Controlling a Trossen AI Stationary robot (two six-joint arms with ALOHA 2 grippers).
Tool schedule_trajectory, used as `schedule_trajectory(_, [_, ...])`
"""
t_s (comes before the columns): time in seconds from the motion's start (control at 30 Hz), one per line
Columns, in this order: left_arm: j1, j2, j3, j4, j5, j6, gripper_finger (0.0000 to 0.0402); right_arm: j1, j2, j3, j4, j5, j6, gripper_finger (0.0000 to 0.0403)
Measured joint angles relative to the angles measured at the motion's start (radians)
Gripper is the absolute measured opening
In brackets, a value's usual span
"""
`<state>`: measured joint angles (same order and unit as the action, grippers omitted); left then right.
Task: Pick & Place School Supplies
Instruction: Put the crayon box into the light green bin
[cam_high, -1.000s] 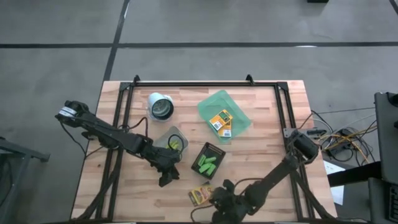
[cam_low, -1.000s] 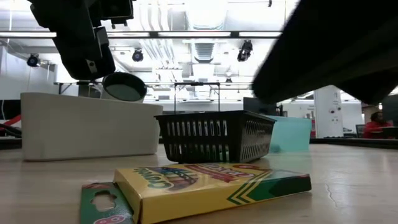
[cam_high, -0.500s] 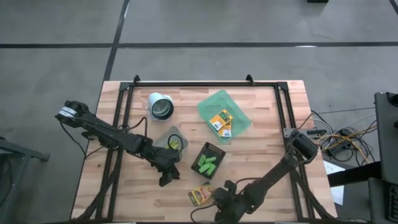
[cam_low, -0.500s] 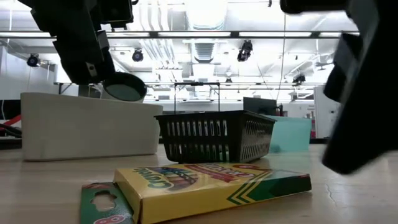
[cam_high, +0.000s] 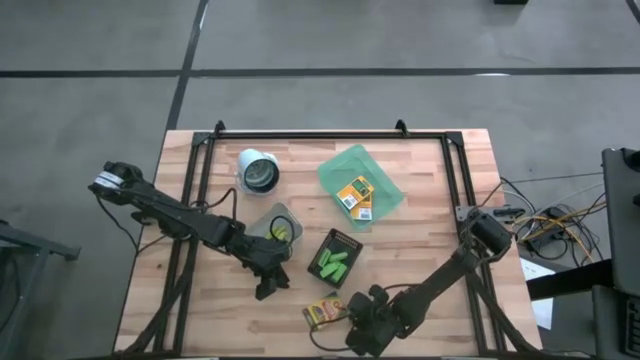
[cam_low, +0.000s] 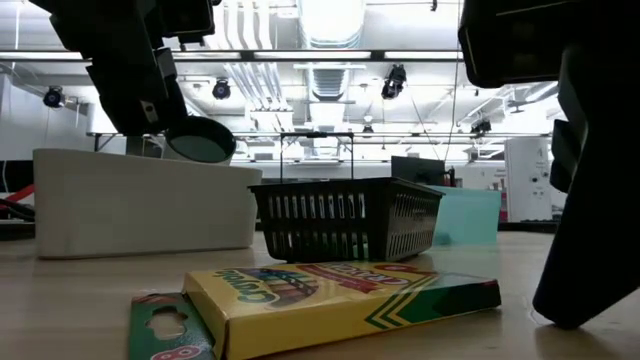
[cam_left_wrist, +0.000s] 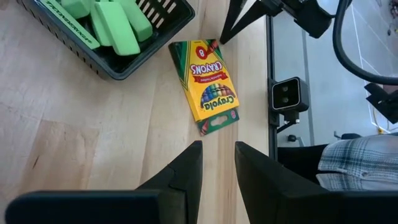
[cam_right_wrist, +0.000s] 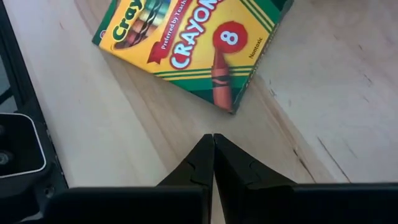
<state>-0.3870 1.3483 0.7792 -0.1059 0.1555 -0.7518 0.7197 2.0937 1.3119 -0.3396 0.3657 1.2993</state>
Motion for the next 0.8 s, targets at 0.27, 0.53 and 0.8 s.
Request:
schedule_trajectory(0.27, [0.001, 0.000, 0.000, 0.001, 0.000, 0.019, 0.0099, -0.018, -0.001, -0.009, 0.036, -0.011, -0.043, 0.0008])
schedule_trajectory(0.53, [0.001, 0.000, 0.000, 0.000, 0.000, 0.019, 0.0099, -0.049, 0.000, -0.010, 0.048, -0.019, -0.059, 0.0008])
schedule_trajectory(0.8, [0.002, 0.000, 0.000, 0.000, 0.000, 0.020, 0.0099, -0.073, 0.001, -0.009, 0.019, 0.001, -0.077, 0.0008])
